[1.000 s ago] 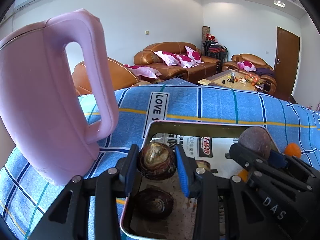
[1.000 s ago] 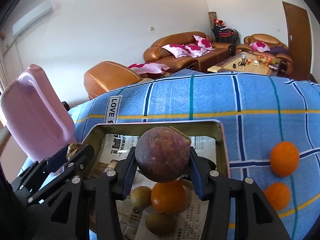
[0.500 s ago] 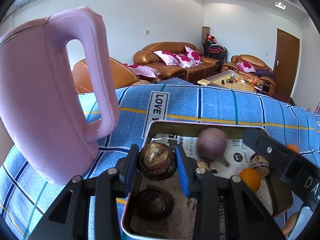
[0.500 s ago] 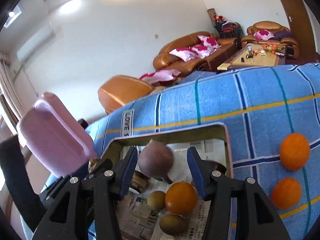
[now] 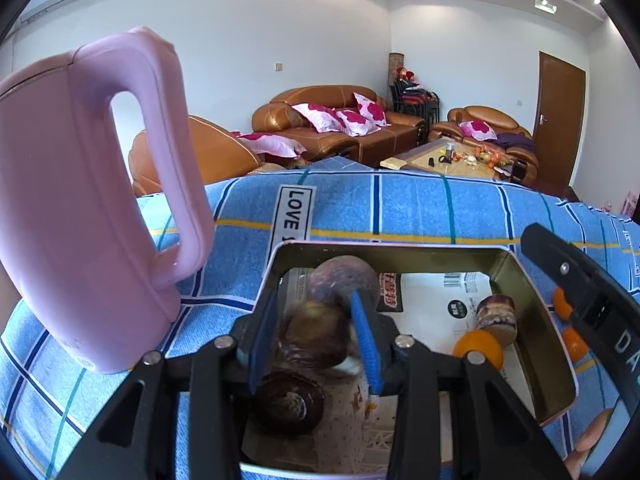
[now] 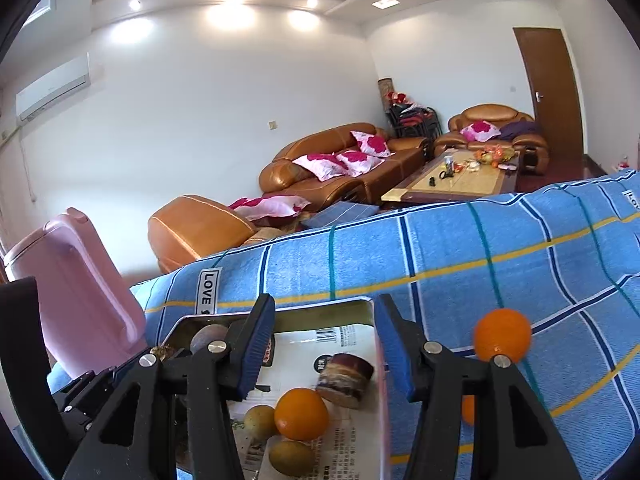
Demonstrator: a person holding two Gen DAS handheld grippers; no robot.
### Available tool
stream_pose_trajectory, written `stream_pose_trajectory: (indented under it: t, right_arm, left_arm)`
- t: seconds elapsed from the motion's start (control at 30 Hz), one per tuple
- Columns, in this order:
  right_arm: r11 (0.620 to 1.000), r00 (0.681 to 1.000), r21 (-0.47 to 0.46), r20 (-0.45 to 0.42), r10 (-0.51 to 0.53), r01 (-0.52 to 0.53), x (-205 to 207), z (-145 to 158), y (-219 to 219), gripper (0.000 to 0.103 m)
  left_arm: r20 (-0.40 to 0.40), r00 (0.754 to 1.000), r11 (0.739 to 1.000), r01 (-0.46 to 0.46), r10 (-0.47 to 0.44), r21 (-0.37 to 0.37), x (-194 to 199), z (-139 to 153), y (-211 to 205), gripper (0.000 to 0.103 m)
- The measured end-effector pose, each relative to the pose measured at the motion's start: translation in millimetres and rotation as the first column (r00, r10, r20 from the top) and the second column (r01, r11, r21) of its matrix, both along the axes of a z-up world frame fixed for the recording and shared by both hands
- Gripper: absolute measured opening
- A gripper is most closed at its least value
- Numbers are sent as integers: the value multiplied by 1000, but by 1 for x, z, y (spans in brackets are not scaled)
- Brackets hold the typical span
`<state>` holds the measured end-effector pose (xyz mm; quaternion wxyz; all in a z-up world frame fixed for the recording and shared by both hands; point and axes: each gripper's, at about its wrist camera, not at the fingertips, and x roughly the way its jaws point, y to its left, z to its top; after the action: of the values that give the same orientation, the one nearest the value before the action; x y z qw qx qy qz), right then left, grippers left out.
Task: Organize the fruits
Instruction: 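Open the right gripper to drop the passion fruit while the left releases the brown fruit into the tin, then move the right gripper away from the tin toward the two oranges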
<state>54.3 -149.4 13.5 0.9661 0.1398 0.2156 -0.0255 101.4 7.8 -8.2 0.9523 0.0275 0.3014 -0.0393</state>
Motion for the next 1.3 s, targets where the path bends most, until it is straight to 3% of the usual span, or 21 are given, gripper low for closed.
stream_pose_trajectory:
  t: [0.03,0.1,0.17,0.3,0.4,0.7,1.0,1.3]
  right_arm:
    - [1000,1000,-3,-5,-1,1,0,-1,0,55]
    - [1000,1000,-4,-7,1,-2,0,-1,0,55]
    - [1000,1000,-13,-12,1,-2,0,-2,1,55]
    - [1000,1000,-26,-7,-14,14,-4,-3,2,58]
    - [998,998,-34,14,-55,56,-9,-1,0,71]
    - [992,995,-75,27,-96,98,-22,0,-1,72]
    - [987,993,-114,48,-104,109,-42,5,0,72]
    - [985,994,-137,42,-101,106,-61,5,-9,72]
  left_arm:
    - [3,1000,1000,-1,1,3,-1,0,0,55]
    - [11,1000,1000,-11,11,10,-3,1,-1,75]
    - [26,999,1000,-22,21,11,-5,2,-1,81]
    - [47,998,999,-49,48,17,-9,4,1,103]
    - [72,996,998,-59,59,3,-13,6,5,103]
    - [77,995,998,-65,65,-11,-27,5,5,103]
    - [31,998,997,-60,62,-45,-45,0,6,103]
    - [91,993,997,-72,74,-24,-66,5,1,103]
